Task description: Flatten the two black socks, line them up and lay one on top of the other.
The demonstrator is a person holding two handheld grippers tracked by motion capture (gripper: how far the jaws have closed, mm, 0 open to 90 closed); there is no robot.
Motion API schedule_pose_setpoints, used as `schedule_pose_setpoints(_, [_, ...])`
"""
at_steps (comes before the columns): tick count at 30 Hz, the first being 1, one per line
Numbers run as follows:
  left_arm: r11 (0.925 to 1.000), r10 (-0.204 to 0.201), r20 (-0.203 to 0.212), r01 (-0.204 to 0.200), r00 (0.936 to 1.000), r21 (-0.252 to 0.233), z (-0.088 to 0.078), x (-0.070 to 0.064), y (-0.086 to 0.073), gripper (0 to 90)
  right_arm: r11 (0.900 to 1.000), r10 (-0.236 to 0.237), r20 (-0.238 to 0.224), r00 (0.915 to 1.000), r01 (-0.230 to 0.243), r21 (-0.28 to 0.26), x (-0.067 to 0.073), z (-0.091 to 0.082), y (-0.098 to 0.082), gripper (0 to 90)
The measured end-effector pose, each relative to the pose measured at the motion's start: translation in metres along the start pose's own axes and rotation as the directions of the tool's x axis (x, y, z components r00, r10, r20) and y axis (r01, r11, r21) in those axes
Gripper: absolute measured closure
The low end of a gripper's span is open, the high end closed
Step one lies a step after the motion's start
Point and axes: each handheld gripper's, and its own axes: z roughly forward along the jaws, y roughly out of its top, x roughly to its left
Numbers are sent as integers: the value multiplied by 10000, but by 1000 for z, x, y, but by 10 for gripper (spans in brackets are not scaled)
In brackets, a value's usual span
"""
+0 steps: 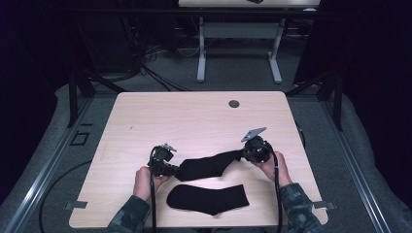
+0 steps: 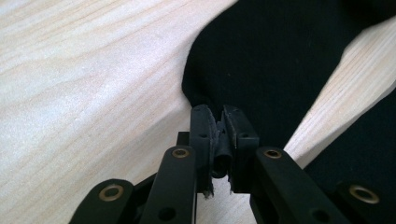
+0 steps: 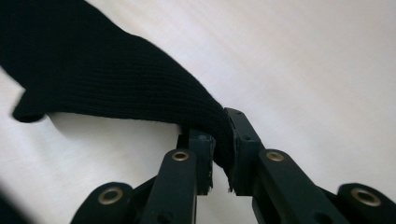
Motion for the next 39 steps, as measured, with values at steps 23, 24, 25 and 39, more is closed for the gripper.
schedule_pose_setpoints(23, [9905, -257, -1141, 98, 9931, -1374, -11, 0, 3, 262, 9825, 1853, -1247, 9747, -1862, 42, -1, -25, -49, 249])
schedule_pose_setpoints(24, [9914, -230, -1181, 74, 9927, -1307, -9, -1, 3, 241, 9810, 1939, -1205, 9736, -1934, 162, 0, -22, -48, 236])
schedule_pose_setpoints(25, [9924, -163, -1299, 3, 9914, -1228, -7, -2, 4, 226, 9805, 1963, -1069, 9747, -1956, 167, 2, -18, -48, 218])
schedule_pose_setpoints(39, [9962, 262, -1821, -408, 9829, -772, 8, -5, 5, 129, 9629, 2638, -510, 9632, -2598, 732, 5, 5, -48, 133])
